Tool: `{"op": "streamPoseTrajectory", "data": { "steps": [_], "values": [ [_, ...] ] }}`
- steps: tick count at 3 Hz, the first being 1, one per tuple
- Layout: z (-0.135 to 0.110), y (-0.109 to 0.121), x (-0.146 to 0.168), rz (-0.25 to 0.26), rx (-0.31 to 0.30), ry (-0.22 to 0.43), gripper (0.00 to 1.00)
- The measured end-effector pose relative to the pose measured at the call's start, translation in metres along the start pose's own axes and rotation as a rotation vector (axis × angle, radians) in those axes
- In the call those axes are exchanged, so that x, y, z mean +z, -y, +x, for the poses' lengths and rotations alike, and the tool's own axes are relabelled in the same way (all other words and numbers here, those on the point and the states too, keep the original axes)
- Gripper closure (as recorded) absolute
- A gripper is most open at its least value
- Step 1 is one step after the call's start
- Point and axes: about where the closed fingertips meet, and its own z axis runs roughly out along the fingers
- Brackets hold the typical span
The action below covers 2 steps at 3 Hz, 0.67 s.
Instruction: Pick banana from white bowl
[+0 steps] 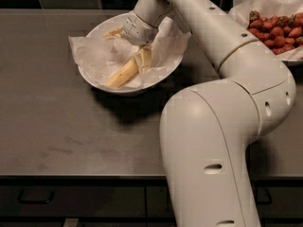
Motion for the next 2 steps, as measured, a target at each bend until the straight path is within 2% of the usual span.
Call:
{"op": "streamPoseTrajectory", "data": {
  "steps": [1,2],
  "values": [
    [0.001,0.000,0.000,0.003,0.003,-0.001,0.00],
    [0.008,-0.009,-0.011,0.015,0.046,-0.032,0.00]
  ]
}}
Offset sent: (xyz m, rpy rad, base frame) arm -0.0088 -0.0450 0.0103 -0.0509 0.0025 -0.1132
